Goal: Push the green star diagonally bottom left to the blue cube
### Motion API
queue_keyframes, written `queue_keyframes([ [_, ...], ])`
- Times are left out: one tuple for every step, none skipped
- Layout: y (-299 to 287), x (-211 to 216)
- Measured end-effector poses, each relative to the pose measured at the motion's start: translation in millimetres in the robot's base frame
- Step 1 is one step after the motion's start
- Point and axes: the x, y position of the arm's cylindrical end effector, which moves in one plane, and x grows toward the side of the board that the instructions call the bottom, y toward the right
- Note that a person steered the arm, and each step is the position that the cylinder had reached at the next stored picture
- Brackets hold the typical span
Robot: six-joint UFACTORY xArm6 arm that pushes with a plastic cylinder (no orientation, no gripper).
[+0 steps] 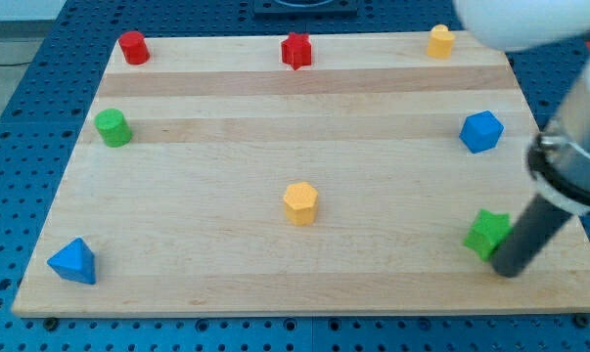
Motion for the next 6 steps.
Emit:
queue_keyframes([
  [-19.7,-28.5],
  [-1.1,-49.5],
  [35.4,-54.0],
  [37.0,-78.2],
  [9.5,-90.8],
  [-3.0,-88.8],
])
